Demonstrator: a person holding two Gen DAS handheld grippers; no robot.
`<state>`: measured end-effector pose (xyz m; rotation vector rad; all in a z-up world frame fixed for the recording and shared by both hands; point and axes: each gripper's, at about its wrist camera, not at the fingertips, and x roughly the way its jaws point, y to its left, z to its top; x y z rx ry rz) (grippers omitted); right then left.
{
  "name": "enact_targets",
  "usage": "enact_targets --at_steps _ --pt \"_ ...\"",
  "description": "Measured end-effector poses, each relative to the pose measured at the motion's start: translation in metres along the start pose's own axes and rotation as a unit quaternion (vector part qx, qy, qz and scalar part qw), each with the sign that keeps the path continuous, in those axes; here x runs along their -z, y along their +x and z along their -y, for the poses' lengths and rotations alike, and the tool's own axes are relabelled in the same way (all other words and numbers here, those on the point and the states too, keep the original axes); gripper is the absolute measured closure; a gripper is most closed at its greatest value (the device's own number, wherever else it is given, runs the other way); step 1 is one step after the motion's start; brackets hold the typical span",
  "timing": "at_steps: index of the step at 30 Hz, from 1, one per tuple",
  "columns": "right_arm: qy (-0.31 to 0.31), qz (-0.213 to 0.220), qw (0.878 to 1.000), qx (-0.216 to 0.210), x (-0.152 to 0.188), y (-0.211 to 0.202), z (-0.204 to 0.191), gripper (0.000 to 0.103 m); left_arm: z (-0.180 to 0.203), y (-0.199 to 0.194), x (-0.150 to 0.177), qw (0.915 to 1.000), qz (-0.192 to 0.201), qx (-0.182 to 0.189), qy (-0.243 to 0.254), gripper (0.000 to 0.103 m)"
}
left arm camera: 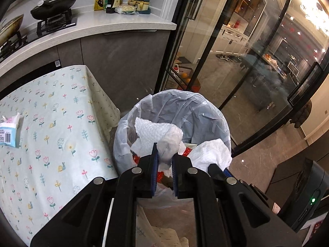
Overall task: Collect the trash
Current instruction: 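Open both grippers to drop the tissues into the bin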
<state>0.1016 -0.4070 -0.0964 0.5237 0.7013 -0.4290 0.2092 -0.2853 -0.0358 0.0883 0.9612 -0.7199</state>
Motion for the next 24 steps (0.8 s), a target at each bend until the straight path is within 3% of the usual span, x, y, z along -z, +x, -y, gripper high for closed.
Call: enact_targets --at_steps 4,6,9,15,24 --pt "0.005 0.007 1.000 0.003 -0.002 -0.001 0.003 0.090 0.001 0.001 -0.005 1.0000 0.004 0.003 0.001 0.073" --pt "0.007 0.010 1.000 0.004 -0.004 -0.003 0.004 0.089 -0.001 -0.002 -0.007 0.9999 0.011 0.011 -0.005 0.057" --pt "0.011 0.016 1.000 0.002 -0.004 -0.007 0.005 0.081 -0.003 -0.008 -0.007 0.9996 0.025 0.010 -0.008 0.050" --pt "0.004 0.025 1.000 -0.005 -0.002 -0.020 -0.004 0.072 -0.008 -0.025 -0.004 0.9988 0.046 -0.007 -0.012 0.044" --pt "-0.023 0.033 0.999 -0.023 0.008 -0.040 -0.034 0.066 -0.042 -0.055 0.011 0.9953 0.075 -0.054 -0.027 0.044"
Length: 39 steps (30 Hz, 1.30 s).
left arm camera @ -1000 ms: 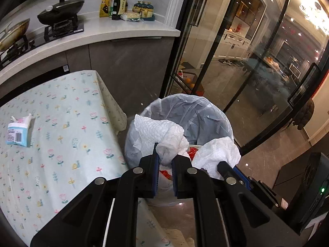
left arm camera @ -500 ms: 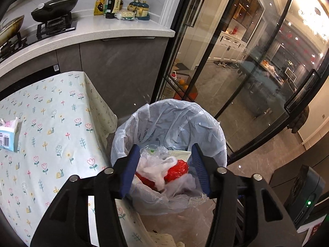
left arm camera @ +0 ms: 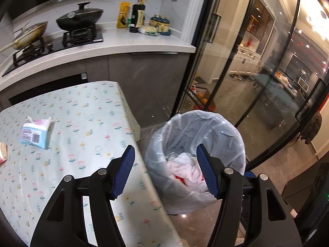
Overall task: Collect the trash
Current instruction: 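Open both grippers to drop the tissues into the bin, then move both grippers back to the pink paper cup and blue wipes packet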
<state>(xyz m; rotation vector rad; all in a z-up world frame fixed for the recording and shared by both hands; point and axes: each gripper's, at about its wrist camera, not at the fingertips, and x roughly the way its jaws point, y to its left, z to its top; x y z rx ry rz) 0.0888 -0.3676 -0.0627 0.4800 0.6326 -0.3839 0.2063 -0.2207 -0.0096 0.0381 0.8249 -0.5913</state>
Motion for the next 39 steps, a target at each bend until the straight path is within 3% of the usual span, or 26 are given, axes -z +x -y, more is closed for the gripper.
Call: enact_targets --at_steps 25,33,39 --pt "-0.106 -0.031 0.991 -0.074 0.048 -0.008 -0.161 0.064 -0.173 -0.082 0.037 0.9909 0.035 -0.087 -0.097 0.041" --pt "-0.136 -0.042 0.985 -0.094 0.066 0.003 -0.217 0.054 -0.256 -0.098 0.063 0.9798 0.029 -0.146 -0.133 0.033" --pt "-0.151 -0.061 0.981 -0.107 0.082 0.024 -0.257 0.054 -0.323 -0.108 0.080 0.9686 0.023 -0.177 -0.173 0.032"
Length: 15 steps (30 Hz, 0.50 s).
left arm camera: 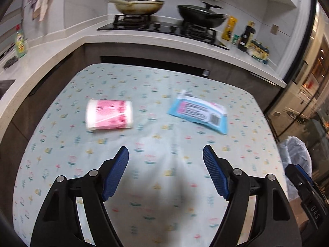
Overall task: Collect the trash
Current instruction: 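Move both grippers back to the pink paper cup and blue wipes packet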
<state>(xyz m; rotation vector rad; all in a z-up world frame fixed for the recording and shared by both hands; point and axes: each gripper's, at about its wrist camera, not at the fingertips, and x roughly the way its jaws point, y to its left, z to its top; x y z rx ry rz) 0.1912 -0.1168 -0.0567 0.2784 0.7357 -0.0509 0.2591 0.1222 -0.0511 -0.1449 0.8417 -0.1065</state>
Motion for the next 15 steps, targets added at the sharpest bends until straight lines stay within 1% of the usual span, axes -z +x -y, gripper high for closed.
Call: enact_targets --at_steps 4,6,8,15 --pt "-0.014 -0.013 1.000 -0.003 0.000 0.024 -0.022 0.054 -0.038 0.011 -0.005 0.9998 -0.003 -0.018 -0.009 0.031" --pt "-0.019 -0.019 1.000 -0.004 -0.001 0.036 -0.030 0.054 -0.053 0.016 -0.006 0.9996 -0.004 -0.027 -0.008 0.027" --pt "-0.021 -0.024 0.999 -0.006 -0.003 0.050 -0.037 0.054 -0.067 0.023 -0.008 0.9994 -0.003 -0.034 -0.008 0.026" --pt "-0.012 -0.039 0.999 0.002 -0.014 0.100 -0.046 0.054 -0.101 0.055 -0.023 0.9992 -0.012 -0.038 -0.007 0.025"
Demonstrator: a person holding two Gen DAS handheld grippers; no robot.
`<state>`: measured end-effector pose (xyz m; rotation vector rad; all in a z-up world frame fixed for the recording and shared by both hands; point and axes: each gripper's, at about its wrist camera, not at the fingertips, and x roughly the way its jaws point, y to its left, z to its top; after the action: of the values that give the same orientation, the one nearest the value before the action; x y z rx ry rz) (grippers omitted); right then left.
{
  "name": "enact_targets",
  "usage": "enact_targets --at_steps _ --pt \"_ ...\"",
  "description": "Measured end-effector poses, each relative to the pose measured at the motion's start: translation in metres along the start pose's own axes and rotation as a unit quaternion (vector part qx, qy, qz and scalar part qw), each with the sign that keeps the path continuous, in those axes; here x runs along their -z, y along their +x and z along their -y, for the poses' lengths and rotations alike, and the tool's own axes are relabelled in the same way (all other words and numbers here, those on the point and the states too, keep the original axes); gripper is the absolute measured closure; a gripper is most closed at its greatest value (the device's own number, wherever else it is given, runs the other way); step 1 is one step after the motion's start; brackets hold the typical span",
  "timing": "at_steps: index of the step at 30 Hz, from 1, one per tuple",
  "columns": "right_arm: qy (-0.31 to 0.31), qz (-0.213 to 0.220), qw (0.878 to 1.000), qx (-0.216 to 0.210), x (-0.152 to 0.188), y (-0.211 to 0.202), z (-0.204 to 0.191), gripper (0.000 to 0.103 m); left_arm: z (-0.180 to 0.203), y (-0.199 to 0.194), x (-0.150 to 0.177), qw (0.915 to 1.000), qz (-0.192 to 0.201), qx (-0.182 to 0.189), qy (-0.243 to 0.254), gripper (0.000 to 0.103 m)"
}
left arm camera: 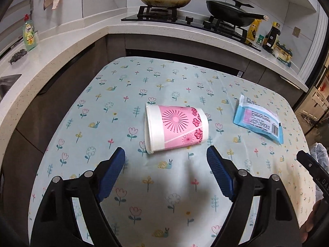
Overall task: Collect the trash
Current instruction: 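Move both grippers back to the pink paper cup and blue wipes packet, then grasp the pink paper cup with the left gripper while the right gripper grasps the blue wipes packet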
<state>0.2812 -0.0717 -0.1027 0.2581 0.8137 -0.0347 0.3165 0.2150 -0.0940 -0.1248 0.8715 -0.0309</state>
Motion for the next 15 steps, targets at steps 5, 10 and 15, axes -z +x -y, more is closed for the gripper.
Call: enact_targets --at_steps 5,10,15 --pt "0.006 -0.005 1.000 0.006 -0.012 0.029 0.003 0.054 -0.011 0.025 -0.009 0.9994 -0.014 0.021 -0.023 0.026" --pt "0.014 -0.007 1.000 0.008 -0.023 0.050 0.011 0.054 -0.006 0.040 -0.014 0.9979 -0.029 0.051 -0.027 0.042" --pt "0.029 -0.016 0.999 -0.005 -0.030 0.068 0.022 0.058 0.007 0.045 -0.013 0.9964 -0.036 0.076 -0.013 0.072"
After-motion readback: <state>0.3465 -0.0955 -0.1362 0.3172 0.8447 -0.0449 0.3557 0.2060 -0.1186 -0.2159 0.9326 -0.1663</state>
